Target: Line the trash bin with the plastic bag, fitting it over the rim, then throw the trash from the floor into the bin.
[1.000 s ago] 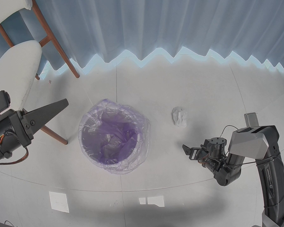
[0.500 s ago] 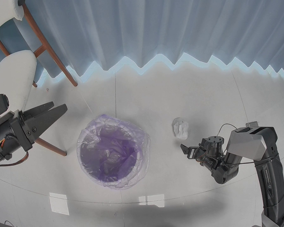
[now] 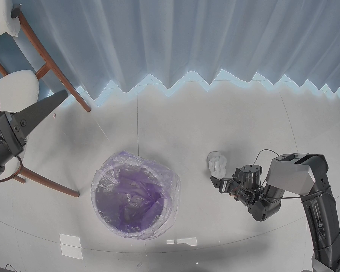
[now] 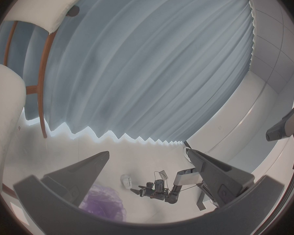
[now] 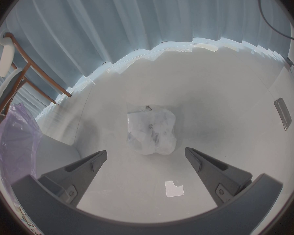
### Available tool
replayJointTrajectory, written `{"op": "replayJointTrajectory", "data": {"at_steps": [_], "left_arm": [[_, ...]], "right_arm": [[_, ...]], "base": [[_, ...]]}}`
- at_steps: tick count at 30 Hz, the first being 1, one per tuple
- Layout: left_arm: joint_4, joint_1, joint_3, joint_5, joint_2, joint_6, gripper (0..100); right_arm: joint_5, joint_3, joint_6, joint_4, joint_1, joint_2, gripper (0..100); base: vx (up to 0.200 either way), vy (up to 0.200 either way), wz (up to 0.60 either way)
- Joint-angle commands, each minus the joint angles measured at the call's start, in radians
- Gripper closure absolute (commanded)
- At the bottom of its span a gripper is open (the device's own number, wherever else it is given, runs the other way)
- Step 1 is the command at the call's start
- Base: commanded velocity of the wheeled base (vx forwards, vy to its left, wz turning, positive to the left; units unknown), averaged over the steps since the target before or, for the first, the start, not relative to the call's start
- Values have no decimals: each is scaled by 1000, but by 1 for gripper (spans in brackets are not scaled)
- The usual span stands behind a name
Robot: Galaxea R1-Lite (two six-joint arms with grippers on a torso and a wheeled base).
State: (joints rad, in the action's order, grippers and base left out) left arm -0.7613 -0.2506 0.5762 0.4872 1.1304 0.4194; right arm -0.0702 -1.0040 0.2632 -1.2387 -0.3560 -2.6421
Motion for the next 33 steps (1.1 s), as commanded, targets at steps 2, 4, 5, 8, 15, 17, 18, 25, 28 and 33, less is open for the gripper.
{"op": "replayJointTrajectory", "data": {"at_steps": [2,4,5,8,15,17,18,25,28,33], "left_arm": [[0,22,7,1,-9,1,0],[0,27,8,1,-9,1,0],[0,31,8,1,-11,1,0],[0,34,7,1,-11,1,0],[0,34,7,1,-15,1,0],[0,37,8,1,-15,2,0],[0,37,8,1,-14,2,0],[0,37,2,2,-12,1,0],[0,37,2,4,-12,1,0],[2,33,-1,4,-11,1,0]], "right_arm": [[1,-18,-13,41,-5,4,0],[3,-31,-35,79,-5,8,0],[3,-39,-42,104,-5,11,0],[3,-50,-45,151,-6,21,0],[-5,-171,-59,183,-3,-21,0],[-10,-217,-58,191,3,-39,0],[-10,-219,-58,193,3,-39,0],[-10,-335,-55,297,20,-70,0],[-11,-393,-58,308,23,-99,0],[-11,-473,-58,380,31,-131,0]], "base": [[0,0,0],[0,0,0],[0,0,0],[0,0,0],[0,0,0],[0,0,0],[0,0,0],[0,0,0],[0,0,0],[0,0,0]]}}
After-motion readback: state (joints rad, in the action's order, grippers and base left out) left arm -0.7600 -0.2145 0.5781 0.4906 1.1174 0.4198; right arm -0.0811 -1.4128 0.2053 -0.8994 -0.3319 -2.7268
